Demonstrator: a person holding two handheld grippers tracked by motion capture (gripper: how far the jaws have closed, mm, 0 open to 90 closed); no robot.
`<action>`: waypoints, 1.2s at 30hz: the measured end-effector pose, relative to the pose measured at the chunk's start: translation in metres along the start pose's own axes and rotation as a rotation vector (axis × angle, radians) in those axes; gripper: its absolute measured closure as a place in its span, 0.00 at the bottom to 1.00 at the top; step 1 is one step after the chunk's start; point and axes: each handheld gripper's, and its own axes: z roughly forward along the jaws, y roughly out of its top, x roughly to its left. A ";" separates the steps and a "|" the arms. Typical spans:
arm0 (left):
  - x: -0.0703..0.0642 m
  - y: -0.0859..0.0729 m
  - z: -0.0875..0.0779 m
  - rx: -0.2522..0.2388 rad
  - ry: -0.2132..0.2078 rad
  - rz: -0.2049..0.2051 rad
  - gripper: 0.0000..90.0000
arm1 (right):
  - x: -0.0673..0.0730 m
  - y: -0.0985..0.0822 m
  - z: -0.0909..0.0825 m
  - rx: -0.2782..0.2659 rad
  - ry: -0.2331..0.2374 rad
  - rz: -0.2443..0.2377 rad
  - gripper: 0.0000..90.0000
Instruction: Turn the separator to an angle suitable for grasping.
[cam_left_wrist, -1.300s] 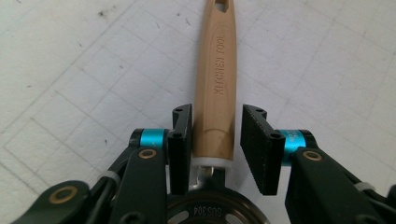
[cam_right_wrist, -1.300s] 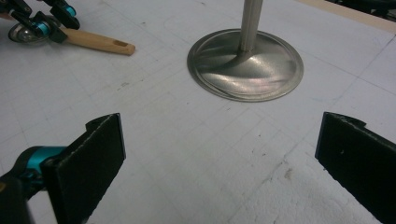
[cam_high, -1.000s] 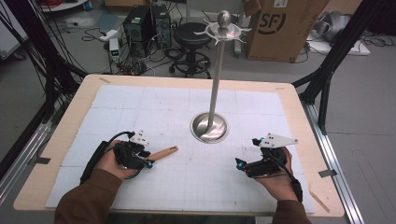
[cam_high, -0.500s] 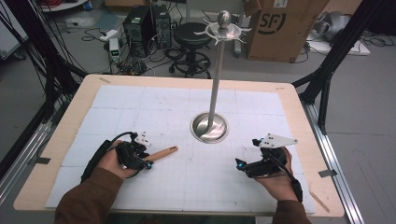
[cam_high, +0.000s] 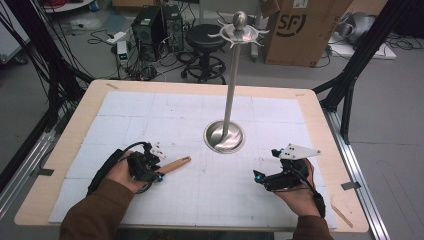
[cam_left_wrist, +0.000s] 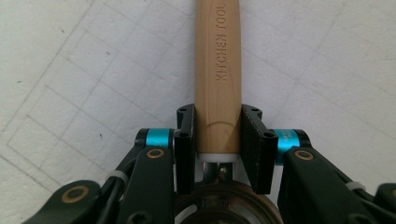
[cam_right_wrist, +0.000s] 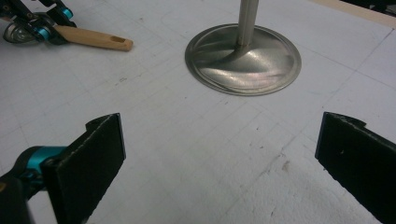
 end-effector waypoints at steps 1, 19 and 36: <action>0.001 -0.001 0.000 -0.004 -0.006 0.000 0.77 | 0.000 0.000 0.000 -0.001 -0.001 0.002 0.00; 0.000 -0.006 -0.029 -0.186 0.002 0.043 0.77 | -0.001 -0.001 0.000 0.000 0.002 0.007 0.00; -0.001 -0.003 -0.066 -0.470 -0.079 0.002 0.77 | -0.002 0.000 -0.001 -0.012 -0.003 -0.003 0.00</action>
